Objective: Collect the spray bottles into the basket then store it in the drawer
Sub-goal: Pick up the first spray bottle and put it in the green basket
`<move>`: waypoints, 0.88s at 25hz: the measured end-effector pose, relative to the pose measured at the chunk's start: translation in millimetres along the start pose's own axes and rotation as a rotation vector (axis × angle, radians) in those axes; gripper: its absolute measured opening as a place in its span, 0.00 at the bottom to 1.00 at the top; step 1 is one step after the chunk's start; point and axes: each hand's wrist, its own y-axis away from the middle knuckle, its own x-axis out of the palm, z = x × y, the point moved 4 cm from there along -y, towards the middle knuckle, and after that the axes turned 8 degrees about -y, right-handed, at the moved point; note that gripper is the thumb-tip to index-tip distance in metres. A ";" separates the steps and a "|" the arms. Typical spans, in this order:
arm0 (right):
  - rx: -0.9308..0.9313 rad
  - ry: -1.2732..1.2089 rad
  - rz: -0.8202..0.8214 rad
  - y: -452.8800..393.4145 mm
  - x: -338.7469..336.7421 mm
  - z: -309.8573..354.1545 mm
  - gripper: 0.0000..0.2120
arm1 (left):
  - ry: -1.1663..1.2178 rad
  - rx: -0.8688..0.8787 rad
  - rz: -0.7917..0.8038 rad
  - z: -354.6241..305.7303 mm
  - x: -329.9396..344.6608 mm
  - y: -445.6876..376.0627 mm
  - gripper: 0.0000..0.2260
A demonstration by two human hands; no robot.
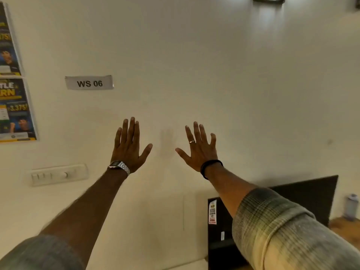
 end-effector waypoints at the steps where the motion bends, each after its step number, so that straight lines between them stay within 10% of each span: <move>1: 0.036 0.008 0.057 13.2 7.6 -6.6 0.43 | 0.017 -0.003 0.040 -8.7 10.3 11.2 0.40; 12: 0.285 0.166 0.319 196.5 76.4 -97.3 0.44 | 0.226 0.144 0.366 -109.1 106.8 146.3 0.41; 22: 0.604 0.299 0.446 370.1 29.5 -210.8 0.43 | 0.465 0.441 0.528 -327.3 125.9 194.1 0.42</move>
